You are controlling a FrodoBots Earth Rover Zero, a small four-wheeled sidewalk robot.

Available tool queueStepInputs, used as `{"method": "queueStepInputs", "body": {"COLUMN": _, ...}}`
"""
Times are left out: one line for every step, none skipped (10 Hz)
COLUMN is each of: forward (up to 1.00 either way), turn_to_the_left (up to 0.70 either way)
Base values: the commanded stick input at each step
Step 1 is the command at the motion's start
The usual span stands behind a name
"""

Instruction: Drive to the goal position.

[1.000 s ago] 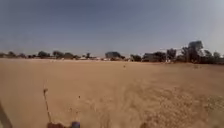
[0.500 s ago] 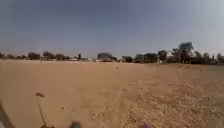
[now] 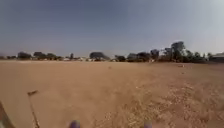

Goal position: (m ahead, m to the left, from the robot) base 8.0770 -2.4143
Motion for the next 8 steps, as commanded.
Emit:
{"method": "queueStepInputs", "body": {"forward": 0.7, "turn_to_the_left": 0.0}}
{"method": "queueStepInputs", "body": {"forward": 0.7, "turn_to_the_left": 0.0}}
{"method": "queueStepInputs", "body": {"forward": 0.7, "turn_to_the_left": 0.0}}
{"method": "queueStepInputs", "body": {"forward": 0.7, "turn_to_the_left": 0.0}}
{"method": "queueStepInputs", "body": {"forward": 0.7, "turn_to_the_left": 0.0}}
{"method": "queueStepInputs", "body": {"forward": 0.7, "turn_to_the_left": 0.0}}
{"method": "queueStepInputs", "body": {"forward": 0.7, "turn_to_the_left": 0.0}}
{"method": "queueStepInputs", "body": {"forward": 0.7, "turn_to_the_left": 0.0}}
